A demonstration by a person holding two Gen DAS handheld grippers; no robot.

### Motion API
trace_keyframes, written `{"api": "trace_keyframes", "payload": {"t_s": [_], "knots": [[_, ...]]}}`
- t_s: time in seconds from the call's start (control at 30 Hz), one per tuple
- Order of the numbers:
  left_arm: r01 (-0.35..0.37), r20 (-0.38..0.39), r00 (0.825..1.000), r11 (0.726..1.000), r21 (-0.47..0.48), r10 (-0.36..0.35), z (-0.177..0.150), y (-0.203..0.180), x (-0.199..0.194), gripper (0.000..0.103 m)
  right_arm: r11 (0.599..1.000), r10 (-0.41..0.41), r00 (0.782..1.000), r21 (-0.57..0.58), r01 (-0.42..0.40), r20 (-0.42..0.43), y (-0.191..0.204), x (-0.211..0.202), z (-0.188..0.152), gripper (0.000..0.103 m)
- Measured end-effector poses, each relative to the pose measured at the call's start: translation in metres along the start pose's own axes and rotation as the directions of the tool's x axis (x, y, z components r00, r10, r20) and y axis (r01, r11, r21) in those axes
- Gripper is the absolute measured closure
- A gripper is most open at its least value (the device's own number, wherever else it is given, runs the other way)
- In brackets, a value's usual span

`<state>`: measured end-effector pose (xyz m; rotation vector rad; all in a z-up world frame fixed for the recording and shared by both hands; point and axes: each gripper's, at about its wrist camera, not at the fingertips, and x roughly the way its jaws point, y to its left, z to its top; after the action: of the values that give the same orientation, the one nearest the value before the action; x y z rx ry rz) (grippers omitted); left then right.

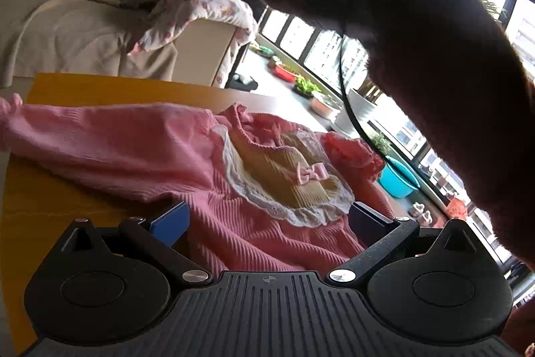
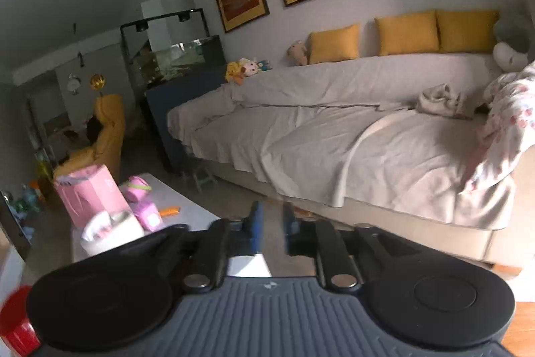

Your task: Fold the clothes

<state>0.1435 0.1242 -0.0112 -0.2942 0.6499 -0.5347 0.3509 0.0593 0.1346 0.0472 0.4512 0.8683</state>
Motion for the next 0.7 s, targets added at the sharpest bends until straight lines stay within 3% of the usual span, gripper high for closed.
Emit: {"api": "trace_keyframes", "payload": {"t_s": [0.03,0.07,0.1,0.17,0.33,0.47,0.57,0.63,0.7], "knots": [[0.002,-0.003,1.0,1.0,0.004,-0.002,0.003,0.0,0.003,0.0,1.0,-0.027,1.0,-0.01,0.027,-0.001,-0.009,-0.007,-0.005,0.049],[0.004,-0.006,1.0,1.0,0.007,-0.004,0.007,0.0,0.007,0.0,0.998,-0.058,0.998,-0.019,0.058,-0.007,-0.02,-0.016,-0.012,0.028],[0.007,-0.008,1.0,1.0,0.011,-0.007,0.01,0.001,0.01,0.0,0.996,-0.091,0.996,-0.027,0.091,-0.016,-0.033,-0.027,-0.021,0.018],[0.039,-0.011,0.999,0.999,0.014,-0.039,0.02,0.001,0.022,0.0,0.986,-0.166,0.985,-0.013,0.166,-0.053,-0.064,-0.05,-0.047,0.017],[0.122,-0.024,0.992,0.992,0.012,-0.122,0.046,0.006,0.058,0.0,0.929,-0.313,0.93,0.141,0.342,-0.191,-0.149,-0.098,-0.14,0.017],[-0.027,-0.093,0.995,0.997,-0.066,0.021,0.058,0.038,0.095,0.0,0.847,-0.409,0.874,0.246,0.471,-0.262,-0.204,-0.13,-0.201,0.017],[-0.085,-0.09,0.993,0.993,-0.084,0.077,0.06,0.05,0.093,0.0,0.775,-0.482,0.834,0.315,0.548,-0.267,-0.235,-0.165,-0.222,0.019],[-0.116,-0.082,0.991,0.989,-0.094,0.108,0.061,0.057,0.089,0.0,0.76,-0.507,0.821,0.312,0.57,-0.262,-0.241,-0.178,-0.223,0.021],[-0.146,-0.075,0.987,0.984,-0.104,0.139,0.063,0.063,0.085,0.0,0.79,-0.511,0.827,0.252,0.559,-0.232,-0.231,-0.18,-0.216,0.027]]}}
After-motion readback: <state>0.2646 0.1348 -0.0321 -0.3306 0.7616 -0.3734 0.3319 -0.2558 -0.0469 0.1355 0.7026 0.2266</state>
